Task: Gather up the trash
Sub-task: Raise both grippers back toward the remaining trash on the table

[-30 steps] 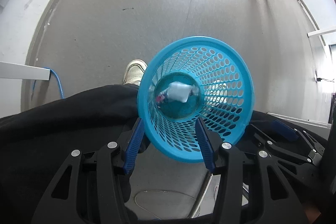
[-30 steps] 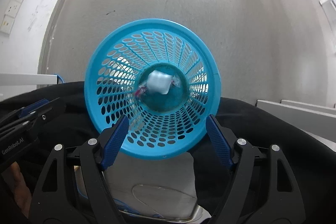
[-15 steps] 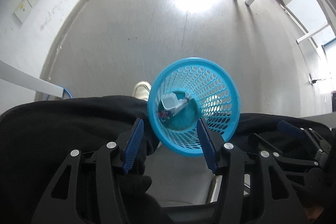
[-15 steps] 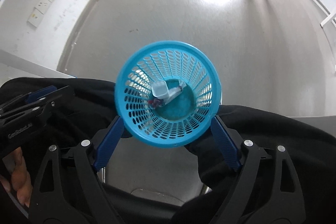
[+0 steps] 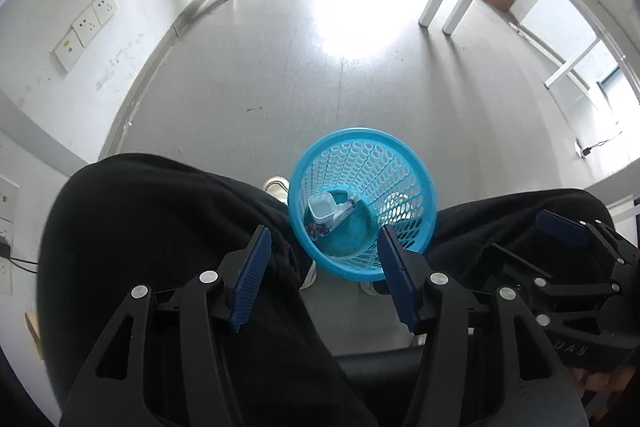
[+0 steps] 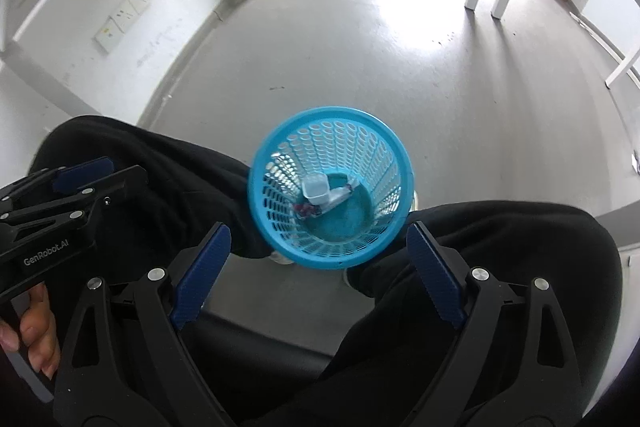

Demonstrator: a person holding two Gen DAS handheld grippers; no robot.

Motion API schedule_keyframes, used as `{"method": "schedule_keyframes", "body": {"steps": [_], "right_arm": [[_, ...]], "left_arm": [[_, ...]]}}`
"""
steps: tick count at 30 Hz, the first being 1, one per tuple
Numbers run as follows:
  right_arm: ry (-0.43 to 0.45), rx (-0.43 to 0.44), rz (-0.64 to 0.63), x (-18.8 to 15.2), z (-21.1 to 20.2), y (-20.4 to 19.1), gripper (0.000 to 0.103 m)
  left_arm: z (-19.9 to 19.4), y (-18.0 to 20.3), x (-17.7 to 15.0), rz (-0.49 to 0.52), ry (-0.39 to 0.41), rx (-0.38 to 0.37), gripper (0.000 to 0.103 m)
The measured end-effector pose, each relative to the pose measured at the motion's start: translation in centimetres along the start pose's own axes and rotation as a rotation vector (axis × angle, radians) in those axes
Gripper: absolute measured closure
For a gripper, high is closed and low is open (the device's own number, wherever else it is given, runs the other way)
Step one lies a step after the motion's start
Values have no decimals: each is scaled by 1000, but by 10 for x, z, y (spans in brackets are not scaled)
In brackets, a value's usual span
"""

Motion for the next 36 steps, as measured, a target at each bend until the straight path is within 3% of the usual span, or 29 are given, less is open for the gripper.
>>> {"method": "schedule_keyframes", "body": {"steps": [9,12,21,27,36], "right_arm": [[156,6,-77,4,-78,-18,13],[215,45,-70,9,-109,-24,13],[425,65,-55,45,-205,-30,13],[522,70,-28,86,-249,-25,13],[589,34,28,139,-267,3,13]], "left_arm": [[-81,10,11,38,144,-72,45],[-109,10,16,52,200,-82,43],[-193,11,51,92,412,-88,42],[-226,17,85,100,504,-99,42],[-239,29,135,121,570,-119,42]]}}
Point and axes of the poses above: each gripper's, at about its wrist camera, not at the fingertips, and z roughly the way its jaws point, y to its right, x to its top, the point moved 10 cm from there along z, roughly the way its jaws point, and after that the axes turned 12 degrees about y, right-handed, at the moved point
